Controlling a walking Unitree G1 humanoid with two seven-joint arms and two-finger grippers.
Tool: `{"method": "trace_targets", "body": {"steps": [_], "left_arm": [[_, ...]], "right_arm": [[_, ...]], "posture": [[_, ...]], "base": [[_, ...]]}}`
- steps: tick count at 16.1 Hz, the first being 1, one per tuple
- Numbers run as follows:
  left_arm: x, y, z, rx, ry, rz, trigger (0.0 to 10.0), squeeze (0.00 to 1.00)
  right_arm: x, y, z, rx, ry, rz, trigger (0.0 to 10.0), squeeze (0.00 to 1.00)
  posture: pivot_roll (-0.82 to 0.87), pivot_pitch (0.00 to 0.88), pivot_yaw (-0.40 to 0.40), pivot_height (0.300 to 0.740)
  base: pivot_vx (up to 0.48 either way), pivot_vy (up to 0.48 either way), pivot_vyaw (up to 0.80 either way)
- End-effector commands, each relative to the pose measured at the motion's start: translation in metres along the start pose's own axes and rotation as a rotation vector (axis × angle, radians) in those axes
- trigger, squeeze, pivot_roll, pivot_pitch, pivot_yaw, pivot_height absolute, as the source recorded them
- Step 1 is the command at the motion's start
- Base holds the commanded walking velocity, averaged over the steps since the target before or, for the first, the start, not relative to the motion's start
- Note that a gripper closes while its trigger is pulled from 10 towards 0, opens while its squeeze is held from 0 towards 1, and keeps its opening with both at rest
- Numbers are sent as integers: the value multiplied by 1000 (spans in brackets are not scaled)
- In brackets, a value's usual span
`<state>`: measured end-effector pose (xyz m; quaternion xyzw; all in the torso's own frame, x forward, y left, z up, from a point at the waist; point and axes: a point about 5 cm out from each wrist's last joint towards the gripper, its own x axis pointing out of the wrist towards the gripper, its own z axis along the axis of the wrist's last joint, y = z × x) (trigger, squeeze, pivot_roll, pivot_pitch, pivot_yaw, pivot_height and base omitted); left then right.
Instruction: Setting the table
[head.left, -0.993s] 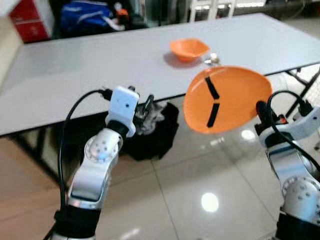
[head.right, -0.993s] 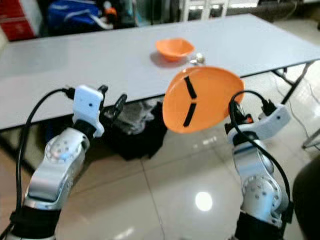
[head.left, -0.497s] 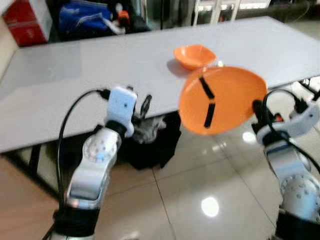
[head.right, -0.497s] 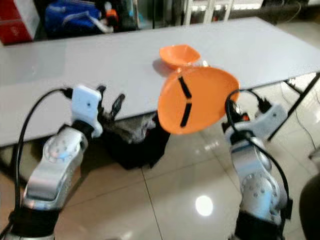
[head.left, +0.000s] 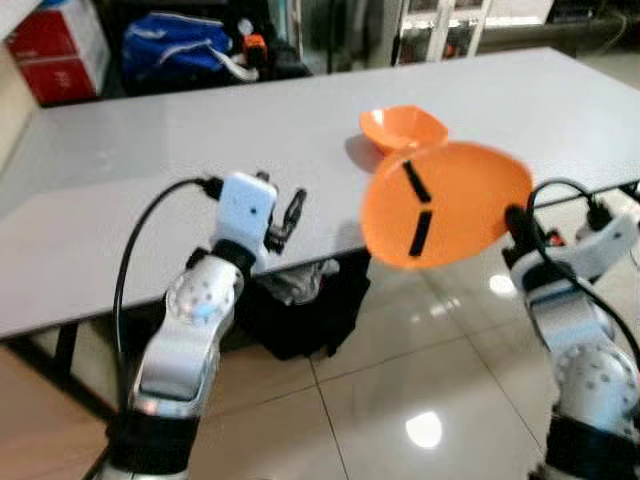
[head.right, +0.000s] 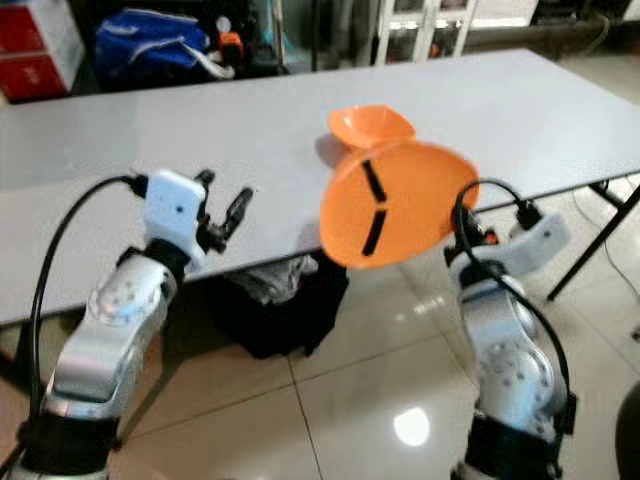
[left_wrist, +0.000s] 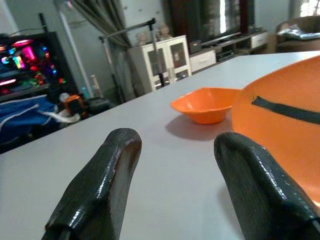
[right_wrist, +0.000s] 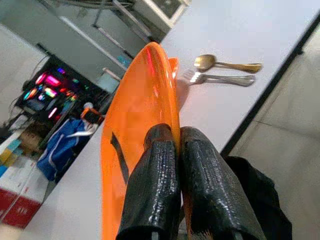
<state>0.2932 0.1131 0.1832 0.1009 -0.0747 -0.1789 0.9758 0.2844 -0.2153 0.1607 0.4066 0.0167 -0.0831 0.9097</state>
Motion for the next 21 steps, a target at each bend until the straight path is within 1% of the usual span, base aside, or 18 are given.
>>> {"method": "trace_targets", "body": {"steps": [1, 3, 5, 7, 8, 12, 13, 14, 15, 16, 18, 21], "left_arm": [[2, -7, 3, -6, -11, -29, 10000, 0], [1, -7, 3, -3, -9, -36, 10000, 0], [-1, -7, 3, 2, -4, -42, 10000, 0], [-3, -6, 2, 2, -1, -43, 10000, 0], [-4, -8, 0, -1, 6, -51, 10000, 0], [-3, -13, 0, -5, 8, -91, 10000, 0], [-4, -15, -1, -15, 8, -117, 10000, 0], [-7, -21, -3, -2, 22, -178, 10000, 0], [-8, -24, -4, 15, 27, -206, 10000, 0], [-9, -25, -4, 12, 23, -205, 10000, 0], [-11, -21, -5, 4, 24, -176, 10000, 0], [-14, -19, -5, -3, 19, -187, 10000, 0]], "right_arm": [[1, -4, 16, 35, -78, -24, 10000, 0], [2, -7, 14, 58, -78, -48, 10000, 0], [7, -16, 8, 85, -52, -94, 10000, 0], [9, -18, 5, 92, -38, -100, 10000, 0], [12, -20, 5, 96, -32, -109, 10000, 0], [15, -20, 7, 95, -35, -118, 10000, 0], [15, -22, 7, 94, -31, -131, 10000, 0], [14, -26, 6, 95, -25, -151, 10000, 0], [14, -28, 6, 97, -23, -161, 10000, 0], [14, -31, 5, 99, -19, -169, 10000, 0], [15, -39, 3, 109, -3, -200, 10000, 0], [19, -36, 3, 108, 4, -199, 10000, 0]], "posture": [[52, 0, 5, 740], [57, 0, 3, 740], [67, 0, -2, 740], [66, 6, -2, 740], [61, 7, 3, 740], [52, 4, 17, 740], [54, 3, 20, 740], [55, 2, 20, 740], [57, 1, 20, 740], [63, 0, 18, 740], [79, 0, 1, 740], [81, 0, -6, 740]], "base": [[379, 0, 0], [377, 0, 0], [369, 0, 0], [368, 0, 0], [364, 0, 0], [356, 0, 0], [0, 0, 0], [0, 0, 0], [0, 0, 0], [0, 0, 0], [0, 0, 0], [0, 0, 0]]}}
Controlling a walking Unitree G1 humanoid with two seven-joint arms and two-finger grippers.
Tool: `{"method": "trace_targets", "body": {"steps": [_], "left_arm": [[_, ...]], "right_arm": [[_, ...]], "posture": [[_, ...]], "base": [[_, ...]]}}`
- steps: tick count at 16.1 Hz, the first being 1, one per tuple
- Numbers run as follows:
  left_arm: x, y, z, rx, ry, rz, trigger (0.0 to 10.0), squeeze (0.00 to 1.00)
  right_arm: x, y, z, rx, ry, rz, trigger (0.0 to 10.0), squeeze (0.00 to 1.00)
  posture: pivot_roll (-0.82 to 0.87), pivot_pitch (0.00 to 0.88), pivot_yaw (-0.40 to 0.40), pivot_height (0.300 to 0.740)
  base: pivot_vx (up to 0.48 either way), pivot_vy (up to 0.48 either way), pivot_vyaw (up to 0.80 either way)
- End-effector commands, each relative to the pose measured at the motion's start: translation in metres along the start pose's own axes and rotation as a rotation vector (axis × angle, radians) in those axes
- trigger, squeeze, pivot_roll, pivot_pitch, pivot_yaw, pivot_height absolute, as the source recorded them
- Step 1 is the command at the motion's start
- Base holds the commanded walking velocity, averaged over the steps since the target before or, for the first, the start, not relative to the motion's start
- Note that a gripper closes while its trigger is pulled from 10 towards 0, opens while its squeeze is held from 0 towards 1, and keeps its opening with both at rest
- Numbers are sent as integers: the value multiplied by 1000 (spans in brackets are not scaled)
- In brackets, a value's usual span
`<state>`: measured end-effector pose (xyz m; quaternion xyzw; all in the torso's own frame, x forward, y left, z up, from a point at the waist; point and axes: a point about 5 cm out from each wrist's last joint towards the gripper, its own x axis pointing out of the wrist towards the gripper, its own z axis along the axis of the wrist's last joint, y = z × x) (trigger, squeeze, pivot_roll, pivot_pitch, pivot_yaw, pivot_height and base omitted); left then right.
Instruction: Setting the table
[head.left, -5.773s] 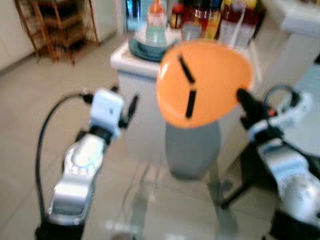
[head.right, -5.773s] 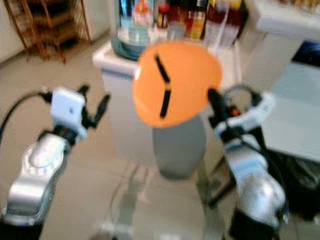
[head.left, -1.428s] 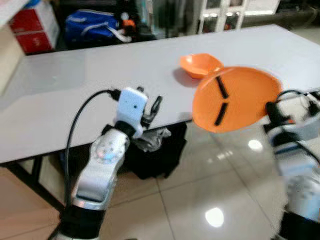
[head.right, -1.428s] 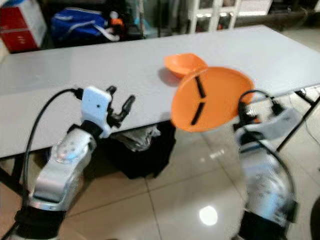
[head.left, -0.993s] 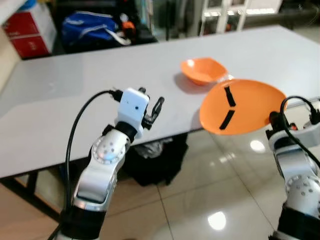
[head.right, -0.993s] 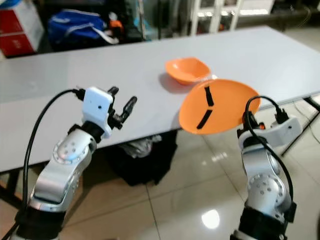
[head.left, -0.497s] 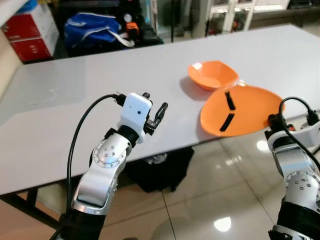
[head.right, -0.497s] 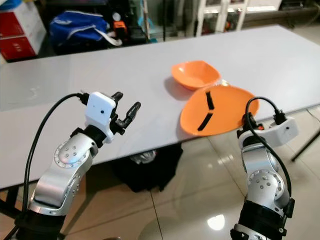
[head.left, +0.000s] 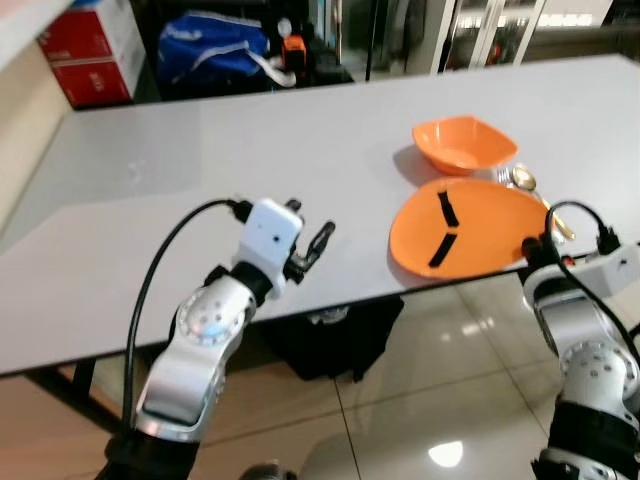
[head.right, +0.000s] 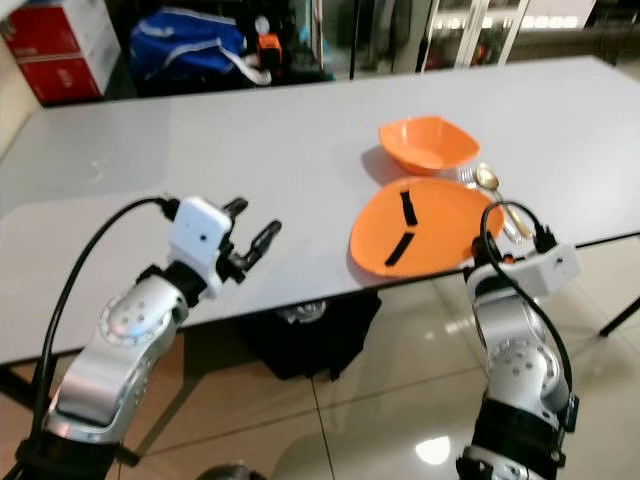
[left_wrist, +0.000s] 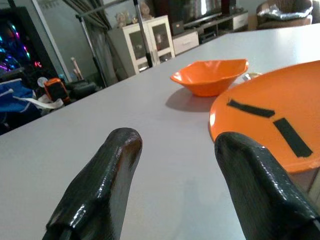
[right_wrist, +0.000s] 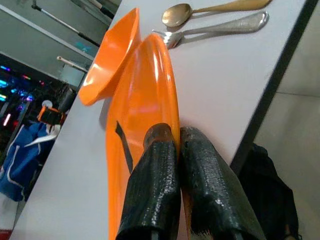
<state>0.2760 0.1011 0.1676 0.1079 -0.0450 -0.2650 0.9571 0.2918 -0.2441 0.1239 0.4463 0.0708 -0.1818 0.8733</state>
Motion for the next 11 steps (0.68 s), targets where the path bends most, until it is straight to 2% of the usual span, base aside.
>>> {"method": "trace_targets", "body": {"steps": [1, 4, 8, 11], "left_arm": [[-1, -1, 5, 5, -23, -17, 10000, 0], [-2, -2, 6, -2, -33, -22, 10000, 0], [-2, -6, 6, -8, -30, -65, 10000, 0], [-5, -25, 7, -39, -24, -252, 10000, 0]], "right_arm": [[2, 11, 6, 12, -19, 33, 10000, 0], [2, 16, 13, 17, -31, 53, 10000, 0], [15, 5, 16, 42, -37, 4, 10000, 0], [29, 10, 16, 88, 0, 21, 10000, 0]], "posture": [[81, 0, -8, 740], [78, 2, -8, 740], [78, 12, -3, 740], [89, 15, -13, 740]], "base": [[0, 0, 0], [0, 0, 0], [0, 0, 0], [0, 0, 0]]}}
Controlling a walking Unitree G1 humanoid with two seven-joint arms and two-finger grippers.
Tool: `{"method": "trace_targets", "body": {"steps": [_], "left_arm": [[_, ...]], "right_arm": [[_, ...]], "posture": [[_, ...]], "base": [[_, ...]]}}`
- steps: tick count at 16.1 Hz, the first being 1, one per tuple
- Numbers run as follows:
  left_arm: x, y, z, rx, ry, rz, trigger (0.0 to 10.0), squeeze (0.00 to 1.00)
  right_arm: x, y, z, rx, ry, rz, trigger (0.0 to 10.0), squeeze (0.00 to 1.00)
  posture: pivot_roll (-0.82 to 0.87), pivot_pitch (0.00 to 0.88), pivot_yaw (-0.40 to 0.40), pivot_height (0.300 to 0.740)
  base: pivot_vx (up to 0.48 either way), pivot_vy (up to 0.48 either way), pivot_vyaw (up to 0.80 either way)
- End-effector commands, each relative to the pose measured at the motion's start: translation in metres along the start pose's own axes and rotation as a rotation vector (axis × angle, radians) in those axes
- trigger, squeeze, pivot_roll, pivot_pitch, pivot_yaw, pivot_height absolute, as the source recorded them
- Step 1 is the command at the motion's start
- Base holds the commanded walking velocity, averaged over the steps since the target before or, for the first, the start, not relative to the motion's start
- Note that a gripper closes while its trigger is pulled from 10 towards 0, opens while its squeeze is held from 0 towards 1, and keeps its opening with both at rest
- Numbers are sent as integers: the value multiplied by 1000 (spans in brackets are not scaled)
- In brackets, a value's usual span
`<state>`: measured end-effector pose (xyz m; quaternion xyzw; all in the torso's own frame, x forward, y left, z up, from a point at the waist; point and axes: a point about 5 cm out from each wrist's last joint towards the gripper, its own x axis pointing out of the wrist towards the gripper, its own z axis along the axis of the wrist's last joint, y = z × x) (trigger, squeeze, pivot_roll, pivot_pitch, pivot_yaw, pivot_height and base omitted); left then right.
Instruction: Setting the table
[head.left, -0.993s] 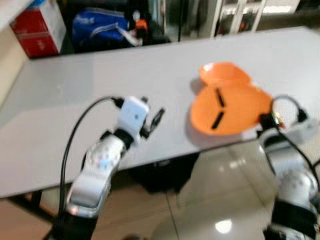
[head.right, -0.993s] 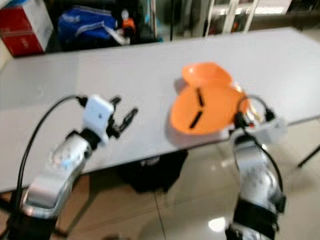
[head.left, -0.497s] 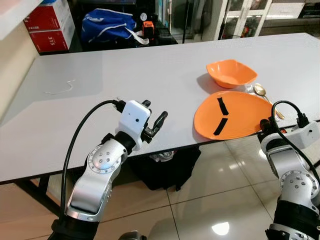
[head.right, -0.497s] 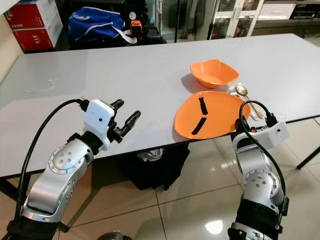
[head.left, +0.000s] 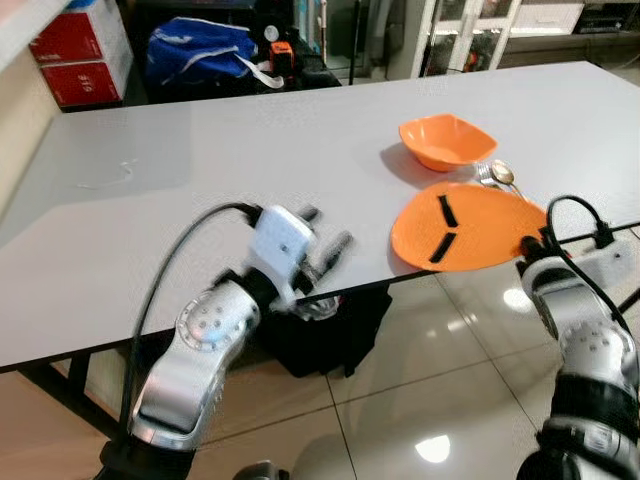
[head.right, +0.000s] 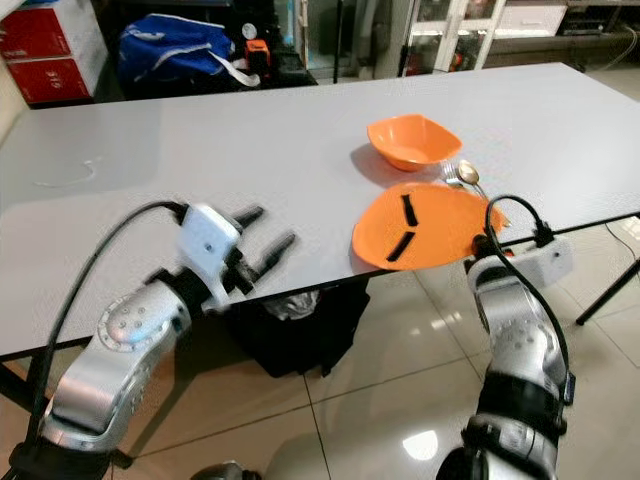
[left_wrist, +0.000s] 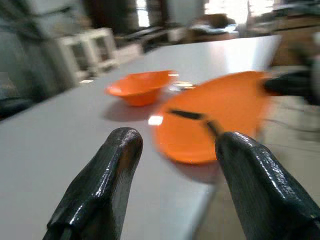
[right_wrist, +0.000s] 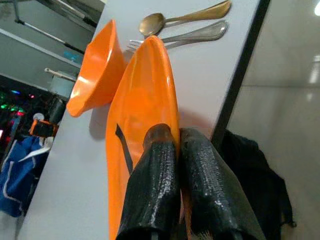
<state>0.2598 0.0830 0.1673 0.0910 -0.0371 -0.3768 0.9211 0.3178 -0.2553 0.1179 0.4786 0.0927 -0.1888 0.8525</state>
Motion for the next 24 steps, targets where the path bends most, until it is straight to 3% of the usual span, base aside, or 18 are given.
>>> {"method": "trace_targets", "body": {"steps": [1, 5, 18, 19, 20, 21, 22, 24], "left_arm": [[1, -9, 1, -32, 1, -79, 10000, 0], [4, -17, 1, -80, 17, -187, 10000, 0], [6, -14, 4, -64, 23, -188, 10000, 0], [6, -14, 5, -62, 23, -188, 10000, 0], [6, -14, 5, -61, 23, -189, 10000, 0], [7, -14, 5, -59, 23, -189, 10000, 0], [7, -14, 5, -59, 23, -188, 10000, 0], [7, -13, 5, -57, 23, -187, 10000, 0]], "right_arm": [[4, 15, 10, 45, -30, 70, 10000, 0], [24, 20, 6, 138, 4, 72, 10000, 0], [45, 17, -5, 213, 28, 33, 10000, 0], [46, 17, -8, 222, 32, 33, 10000, 337], [46, 17, -10, 227, 36, 34, 10000, 541], [46, 19, -12, 229, 42, 40, 10000, 875], [47, 21, -13, 223, 45, 46, 10000, 1000], [48, 24, -16, 217, 49, 53, 10000, 1000]], "posture": [[89, 17, -14, 740], [96, 18, -17, 740], [117, 24, -17, 740], [122, 26, -12, 740], [122, 26, -12, 740], [122, 26, -12, 740], [122, 26, -12, 740], [129, 30, -10, 740]], "base": [[0, 0, 0], [0, 0, 0], [0, 0, 0], [0, 0, 0], [0, 0, 0], [0, 0, 0], [0, 0, 0], [0, 0, 0]]}}
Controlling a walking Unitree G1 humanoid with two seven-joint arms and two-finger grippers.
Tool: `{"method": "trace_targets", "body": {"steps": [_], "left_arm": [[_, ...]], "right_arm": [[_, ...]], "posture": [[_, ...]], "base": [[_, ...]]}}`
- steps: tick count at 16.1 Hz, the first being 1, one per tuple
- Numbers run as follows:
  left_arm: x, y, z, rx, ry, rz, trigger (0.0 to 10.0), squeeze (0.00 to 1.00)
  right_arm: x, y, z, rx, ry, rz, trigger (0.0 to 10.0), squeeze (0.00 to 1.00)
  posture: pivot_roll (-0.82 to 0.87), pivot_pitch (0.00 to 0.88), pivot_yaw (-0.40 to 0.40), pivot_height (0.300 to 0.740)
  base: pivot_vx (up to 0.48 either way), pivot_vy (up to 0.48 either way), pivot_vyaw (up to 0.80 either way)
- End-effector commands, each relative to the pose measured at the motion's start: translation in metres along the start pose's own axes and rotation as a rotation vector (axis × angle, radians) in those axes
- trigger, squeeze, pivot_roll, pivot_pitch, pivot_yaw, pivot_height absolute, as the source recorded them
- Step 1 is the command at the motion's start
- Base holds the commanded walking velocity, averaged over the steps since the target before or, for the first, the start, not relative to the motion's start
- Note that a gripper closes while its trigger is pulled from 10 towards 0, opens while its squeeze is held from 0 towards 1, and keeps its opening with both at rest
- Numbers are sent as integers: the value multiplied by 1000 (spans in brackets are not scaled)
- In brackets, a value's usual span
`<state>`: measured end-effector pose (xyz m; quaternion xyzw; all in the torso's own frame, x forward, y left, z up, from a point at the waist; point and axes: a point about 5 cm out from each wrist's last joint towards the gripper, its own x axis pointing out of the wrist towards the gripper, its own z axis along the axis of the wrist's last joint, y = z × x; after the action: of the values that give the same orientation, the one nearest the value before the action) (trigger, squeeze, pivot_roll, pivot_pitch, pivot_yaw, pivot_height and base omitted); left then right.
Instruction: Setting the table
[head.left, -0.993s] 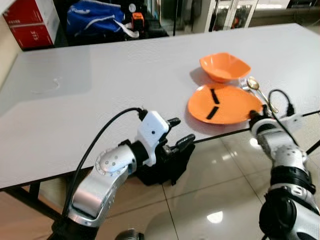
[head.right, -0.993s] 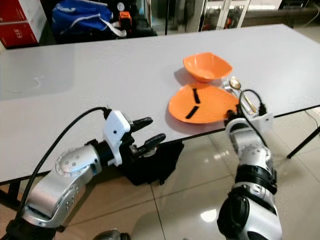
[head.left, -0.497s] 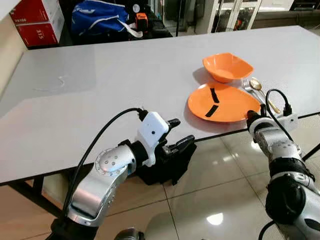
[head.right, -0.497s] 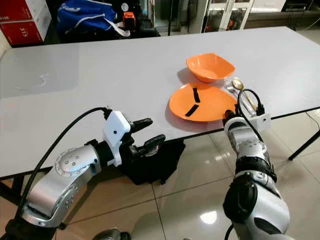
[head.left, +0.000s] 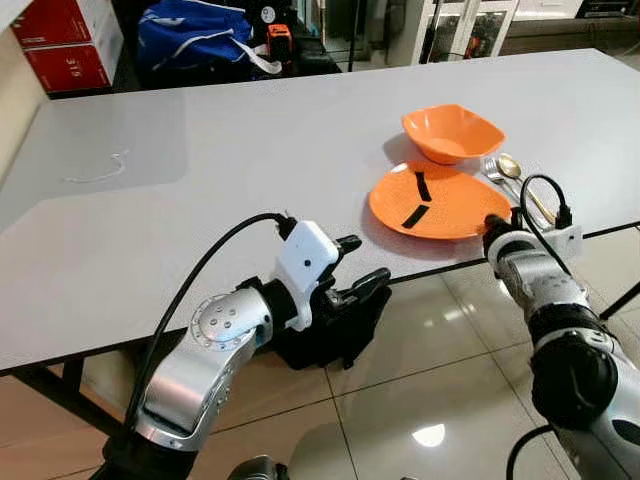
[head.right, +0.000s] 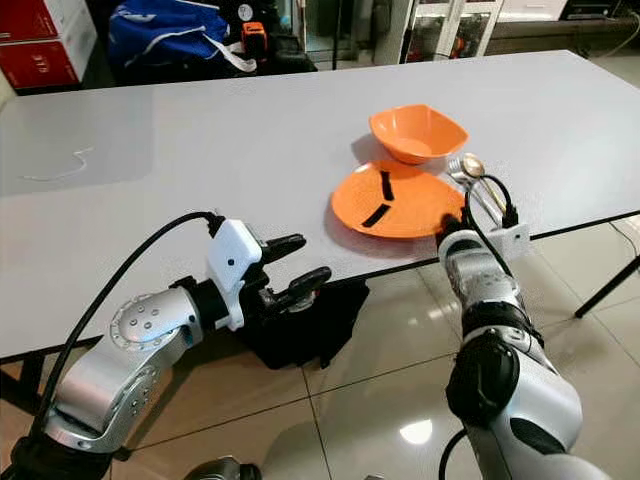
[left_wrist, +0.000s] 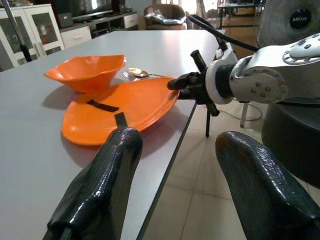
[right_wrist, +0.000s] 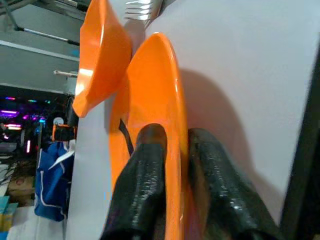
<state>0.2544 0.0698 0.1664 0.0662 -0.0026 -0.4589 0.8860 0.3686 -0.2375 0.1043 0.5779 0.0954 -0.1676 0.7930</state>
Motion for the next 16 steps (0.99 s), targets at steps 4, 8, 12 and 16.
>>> {"method": "trace_targets", "body": {"steps": [4, 8, 12, 16], "left_arm": [[2, 1, 4, 15, -4, 1, 10000, 0], [3, 1, 4, 15, -6, 6, 10000, 0], [2, 2, 4, 14, -4, 12, 10000, 0], [3, 2, 4, 15, -5, 12, 10000, 0]], "right_arm": [[3, 13, 0, 18, -20, 40, 10000, 1000], [3, 12, -5, 12, -14, 36, 10000, 1000], [2, 5, -4, -37, -27, -6, 10000, 1000], [3, 6, -5, -212, -24, -21, 10000, 1000]], "posture": [[134, 31, -7, 740], [136, 31, -8, 740], [140, 34, -9, 740], [136, 30, -4, 740]], "base": [[0, 0, 0], [0, 0, 0], [0, 0, 0], [0, 0, 0]]}}
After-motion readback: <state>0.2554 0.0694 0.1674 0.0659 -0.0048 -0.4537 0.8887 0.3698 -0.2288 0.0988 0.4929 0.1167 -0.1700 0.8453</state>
